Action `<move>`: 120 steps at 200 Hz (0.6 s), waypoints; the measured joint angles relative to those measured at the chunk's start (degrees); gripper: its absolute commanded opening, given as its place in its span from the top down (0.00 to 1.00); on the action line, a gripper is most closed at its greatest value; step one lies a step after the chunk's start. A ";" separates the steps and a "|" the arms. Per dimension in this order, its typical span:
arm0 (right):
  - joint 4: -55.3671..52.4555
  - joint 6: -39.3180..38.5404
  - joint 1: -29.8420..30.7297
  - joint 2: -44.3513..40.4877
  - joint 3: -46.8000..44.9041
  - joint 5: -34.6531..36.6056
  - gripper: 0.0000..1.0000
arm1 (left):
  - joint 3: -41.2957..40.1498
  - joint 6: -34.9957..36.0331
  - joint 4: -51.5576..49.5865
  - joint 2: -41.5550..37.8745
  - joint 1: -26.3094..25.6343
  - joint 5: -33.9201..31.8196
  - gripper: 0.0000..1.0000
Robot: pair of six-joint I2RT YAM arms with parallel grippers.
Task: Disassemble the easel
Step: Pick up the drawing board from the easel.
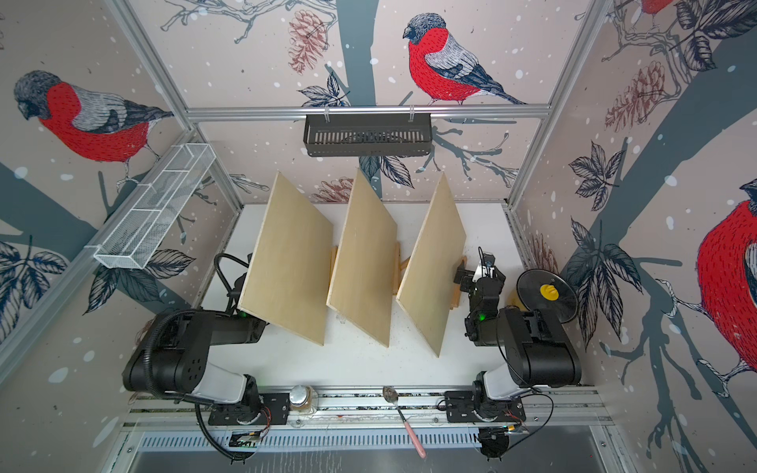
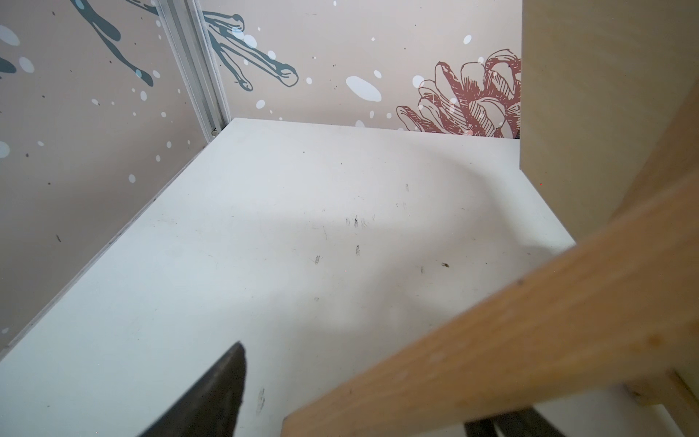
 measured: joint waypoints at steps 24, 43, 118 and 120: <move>0.00 0.00 0.00 -0.02 0.00 0.00 0.00 | 0.07 -0.11 -0.74 -0.50 0.00 -0.59 0.42; 0.00 0.00 0.00 -0.02 0.00 0.00 0.01 | 3.04 -1.44 -7.45 -3.17 -0.02 -4.48 0.53; 0.02 -0.11 -0.07 -0.02 0.00 -0.02 0.00 | 11.65 -5.90 -31.71 -14.36 0.44 -20.55 0.66; 0.02 -0.15 -0.07 -0.02 0.00 0.00 0.01 | 11.54 -6.12 -31.85 -14.43 0.44 -20.61 0.66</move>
